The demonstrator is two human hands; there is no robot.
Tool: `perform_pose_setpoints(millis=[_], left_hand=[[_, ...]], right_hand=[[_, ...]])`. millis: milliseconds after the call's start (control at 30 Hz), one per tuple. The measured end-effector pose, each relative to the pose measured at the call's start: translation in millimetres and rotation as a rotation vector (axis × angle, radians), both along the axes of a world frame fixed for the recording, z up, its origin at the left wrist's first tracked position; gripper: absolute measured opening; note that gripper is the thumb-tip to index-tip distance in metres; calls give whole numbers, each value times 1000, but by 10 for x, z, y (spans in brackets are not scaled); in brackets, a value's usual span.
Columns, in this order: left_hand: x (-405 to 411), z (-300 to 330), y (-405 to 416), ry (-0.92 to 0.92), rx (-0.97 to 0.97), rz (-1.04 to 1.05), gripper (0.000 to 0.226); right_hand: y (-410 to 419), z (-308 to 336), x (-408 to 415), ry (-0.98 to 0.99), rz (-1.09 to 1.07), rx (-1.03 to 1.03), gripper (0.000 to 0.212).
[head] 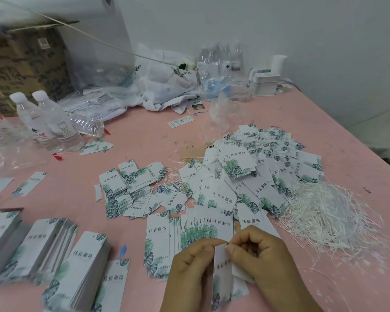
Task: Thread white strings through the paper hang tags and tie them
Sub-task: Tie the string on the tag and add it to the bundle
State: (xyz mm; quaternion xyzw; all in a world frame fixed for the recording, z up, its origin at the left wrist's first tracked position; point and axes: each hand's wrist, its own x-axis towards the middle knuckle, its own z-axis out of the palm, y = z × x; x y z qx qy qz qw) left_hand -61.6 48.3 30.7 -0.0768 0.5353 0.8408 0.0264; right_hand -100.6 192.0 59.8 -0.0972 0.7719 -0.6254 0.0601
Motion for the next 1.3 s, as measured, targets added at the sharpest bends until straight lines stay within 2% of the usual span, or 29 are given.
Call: perform_pose_setpoints(millis=[133,267,400,567,633,733,800,867,967,1067,1300], left_hand=[[-30,-64,21,46,24,77,47],[-39,-139,28,139,-137,185,49],[-20,-143,40,235,-346,254,32],[36,-98,125,246,-560,326,7],[42,-40,163,193,-424,347,10],[4,72,109,115,-79,367,17],[-43,113,14,69,38,380,22],[-87,151,-67,27,160,394,11],[-122,198,-146,-22,378,416,9],[-129,187,-211,-48,447,401,6],[-122,172,-300,-35,468,375,4]], right_hand=[[21,48,11,-17,40,-7,20],[6,123,38,-40,53,-16,23],[-9,167,45,-53,98,26,31],[-11,91,25,-60,110,-5,19],[-11,80,18,-111,129,-26,5],[85,34,-51,-199,138,-59,13],[162,21,-106,-275,139,-176,13],[225,-5,-162,-366,132,-344,20],[282,-15,-229,-449,130,-500,20],[306,8,-260,-485,121,-558,19],[333,94,-260,-527,147,-647,21]])
